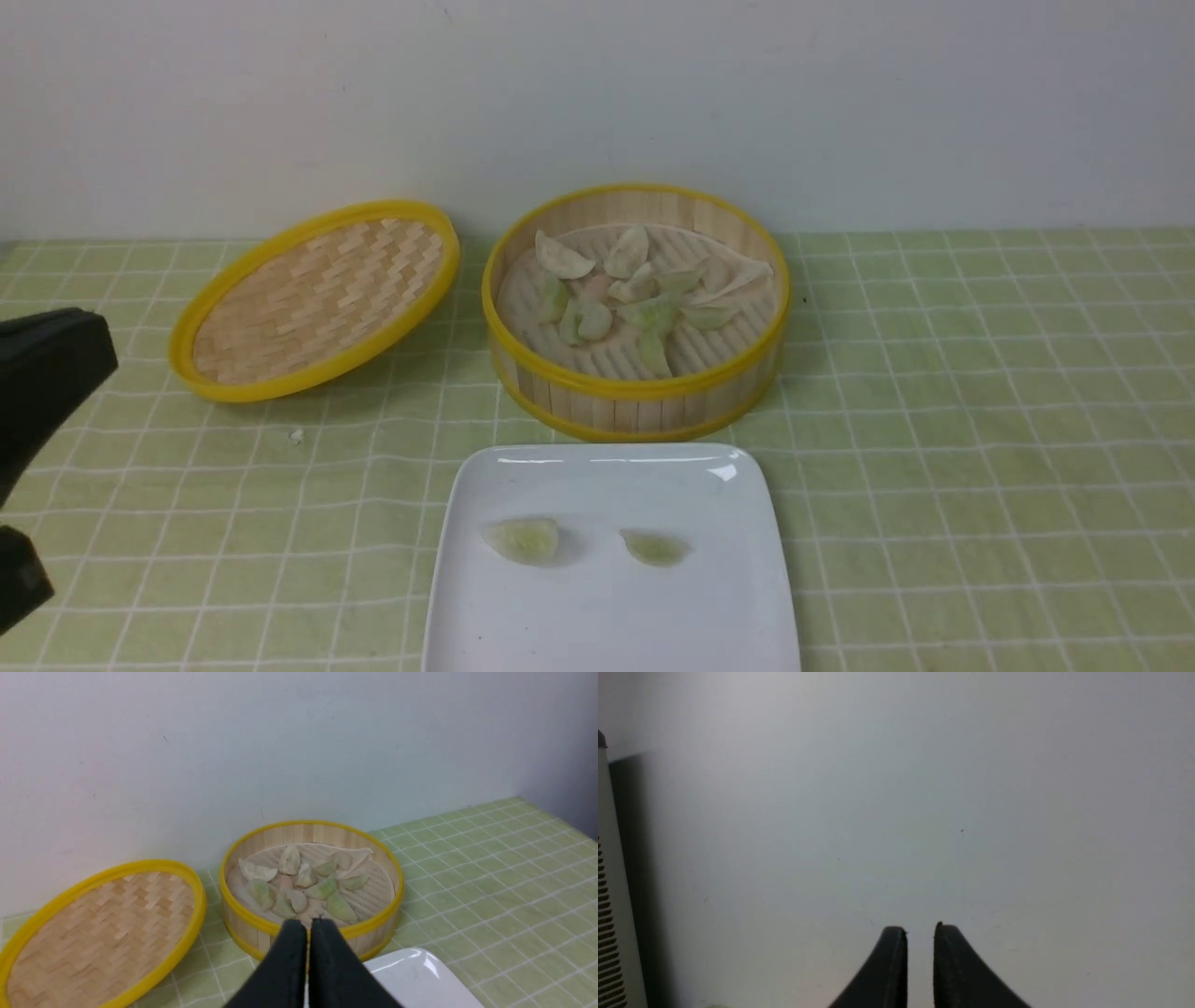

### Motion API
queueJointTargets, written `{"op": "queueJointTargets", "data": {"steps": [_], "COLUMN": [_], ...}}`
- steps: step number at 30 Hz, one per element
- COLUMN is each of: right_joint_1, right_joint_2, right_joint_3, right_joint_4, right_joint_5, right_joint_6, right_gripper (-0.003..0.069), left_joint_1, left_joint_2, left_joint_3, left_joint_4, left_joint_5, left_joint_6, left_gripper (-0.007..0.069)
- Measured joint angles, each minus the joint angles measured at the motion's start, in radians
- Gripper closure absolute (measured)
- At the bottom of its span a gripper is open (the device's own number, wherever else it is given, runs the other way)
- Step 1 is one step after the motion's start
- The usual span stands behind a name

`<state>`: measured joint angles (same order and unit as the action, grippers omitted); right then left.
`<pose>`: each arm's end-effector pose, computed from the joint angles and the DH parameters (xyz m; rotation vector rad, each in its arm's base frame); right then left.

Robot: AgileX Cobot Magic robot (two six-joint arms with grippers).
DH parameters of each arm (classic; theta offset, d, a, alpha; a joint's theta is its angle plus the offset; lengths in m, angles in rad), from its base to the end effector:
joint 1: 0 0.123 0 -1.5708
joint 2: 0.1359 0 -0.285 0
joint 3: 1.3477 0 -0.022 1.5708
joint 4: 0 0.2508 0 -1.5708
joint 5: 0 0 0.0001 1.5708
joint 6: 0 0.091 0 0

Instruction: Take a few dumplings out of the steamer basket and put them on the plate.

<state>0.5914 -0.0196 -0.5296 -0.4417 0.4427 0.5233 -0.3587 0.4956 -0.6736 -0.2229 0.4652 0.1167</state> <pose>0.0032 -0.0180 0.3432 -0.1625 1.3492 0.4765 0.0859 -0.0419 0.3610 0.3162 1.7494 -0.4077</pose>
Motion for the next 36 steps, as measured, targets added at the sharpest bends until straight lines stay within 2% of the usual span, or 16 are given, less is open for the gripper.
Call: {"op": "queueJointTargets", "data": {"steps": [11, 18, 22, 27, 32, 36], "right_joint_1": [0.0, 0.0, 0.0, 0.0, 0.0, 0.0], "right_joint_2": [0.0, 0.0, 0.0, 0.0, 0.0, 0.0], "right_joint_3": [0.0, 0.0, 0.0, 0.0, 0.0, 0.0], "right_joint_4": [-0.002, -0.002, -0.002, -0.002, -0.002, -0.002], "right_joint_5": [0.0, 0.0, 0.0, 0.0, 0.0, 0.0], "right_joint_6": [0.0, 0.0, 0.0, 0.0, 0.0, 0.0], "right_gripper": [0.0582, 0.0582, 0.0582, 0.0582, 0.0582, 0.0582], "left_joint_1": [0.0, 0.012, 0.069, 0.218, 0.296, 0.305], "left_joint_2": [0.0, -0.043, -0.129, -0.293, -0.418, -0.479], "left_joint_3": [0.016, 0.068, 0.181, 0.459, 0.663, 0.701], "left_joint_4": [0.013, 0.135, 0.164, 0.171, 0.173, 0.174], "left_joint_5": [0.01, -0.033, -0.122, -0.261, -0.269, -0.23], "left_joint_6": [0.002, 0.002, 0.002, 0.002, 0.002, 0.002], "left_gripper": [0.0631, 0.0631, 0.0631, 0.0631, 0.0631, 0.0631]}}
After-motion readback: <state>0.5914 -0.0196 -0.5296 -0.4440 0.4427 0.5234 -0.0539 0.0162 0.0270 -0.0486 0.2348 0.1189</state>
